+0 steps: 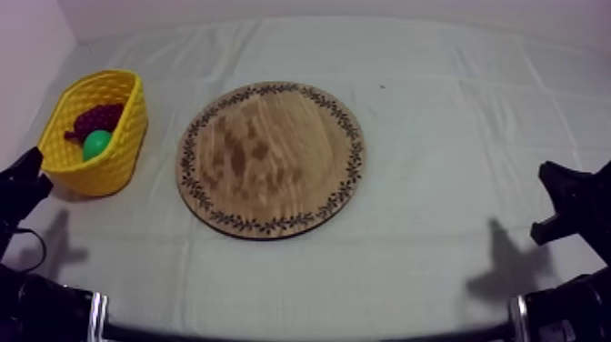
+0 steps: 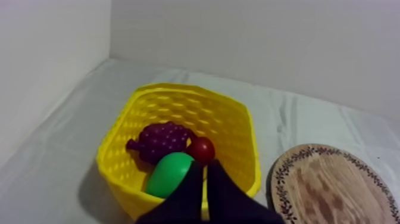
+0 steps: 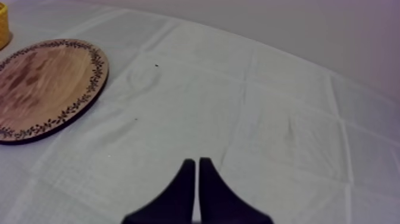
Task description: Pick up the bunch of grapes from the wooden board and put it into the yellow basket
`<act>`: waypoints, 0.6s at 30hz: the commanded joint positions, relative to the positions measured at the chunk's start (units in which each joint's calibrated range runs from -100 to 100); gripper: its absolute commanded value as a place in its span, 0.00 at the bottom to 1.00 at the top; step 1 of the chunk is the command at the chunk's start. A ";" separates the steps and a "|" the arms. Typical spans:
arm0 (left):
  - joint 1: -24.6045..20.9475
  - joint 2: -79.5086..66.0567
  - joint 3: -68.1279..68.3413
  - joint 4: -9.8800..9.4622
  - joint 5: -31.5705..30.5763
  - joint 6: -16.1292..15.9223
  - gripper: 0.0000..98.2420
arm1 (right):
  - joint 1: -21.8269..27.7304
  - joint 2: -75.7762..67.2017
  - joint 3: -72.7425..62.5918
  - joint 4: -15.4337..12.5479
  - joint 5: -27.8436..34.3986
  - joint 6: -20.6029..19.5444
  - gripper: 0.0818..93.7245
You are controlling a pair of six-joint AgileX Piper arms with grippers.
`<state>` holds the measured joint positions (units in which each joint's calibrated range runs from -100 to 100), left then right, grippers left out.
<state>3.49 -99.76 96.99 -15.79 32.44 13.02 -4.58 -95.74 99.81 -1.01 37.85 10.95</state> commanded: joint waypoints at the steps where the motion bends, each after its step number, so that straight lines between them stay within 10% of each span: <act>1: 0.02 -0.04 0.11 0.02 -0.13 0.23 0.00 | -0.02 -0.01 -0.03 -0.04 -0.03 -0.01 0.00; 7: -0.13 -0.14 0.41 0.62 -0.70 -0.06 0.00 | -0.02 -0.01 -0.03 -0.04 -0.03 0.01 0.00; 18: -2.82 0.06 2.26 11.82 -0.45 -11.57 0.00 | -0.02 -0.01 -0.03 -0.04 -0.03 -0.03 0.00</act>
<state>1.51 -99.76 99.04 -6.31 32.23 4.55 -4.58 -95.74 99.81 -1.06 37.85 10.95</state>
